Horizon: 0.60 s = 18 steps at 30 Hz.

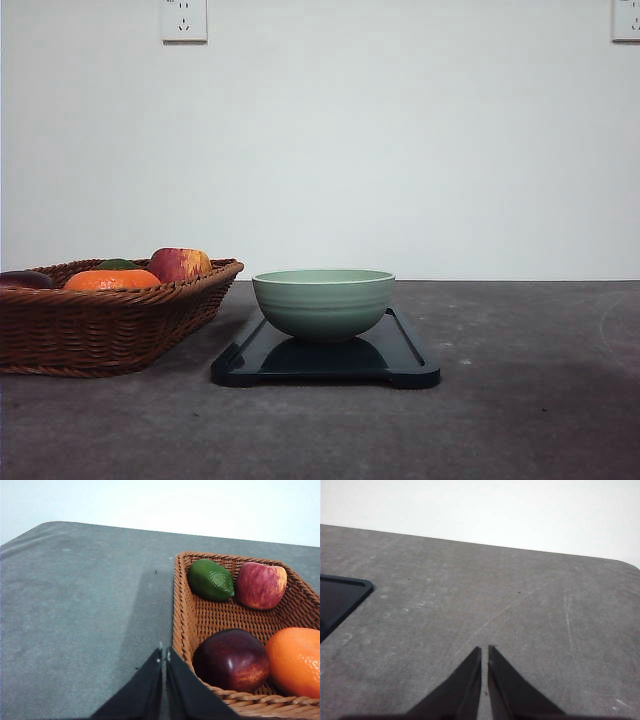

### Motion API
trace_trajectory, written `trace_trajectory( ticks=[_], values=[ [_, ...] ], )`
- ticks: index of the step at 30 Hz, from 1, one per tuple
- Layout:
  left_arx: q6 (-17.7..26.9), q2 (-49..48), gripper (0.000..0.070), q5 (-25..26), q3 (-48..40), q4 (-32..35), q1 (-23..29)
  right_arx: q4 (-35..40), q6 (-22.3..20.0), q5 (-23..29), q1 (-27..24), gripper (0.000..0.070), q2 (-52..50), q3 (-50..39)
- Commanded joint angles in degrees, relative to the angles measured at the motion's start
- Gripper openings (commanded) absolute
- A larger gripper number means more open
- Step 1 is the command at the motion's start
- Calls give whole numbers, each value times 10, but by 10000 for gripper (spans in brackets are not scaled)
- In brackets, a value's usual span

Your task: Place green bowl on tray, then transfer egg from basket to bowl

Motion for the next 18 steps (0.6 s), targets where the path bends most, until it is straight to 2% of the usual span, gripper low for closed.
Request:
trace_trajectory(
  ticks=[1, 18],
  values=[
    [-2, -1, 0, -1, -11, -4, 1, 7, 5, 0, 0, 15, 0, -2],
    [-2, -1, 0, -1, -11, -4, 1, 7, 5, 0, 0, 15, 0, -2]
  ],
)
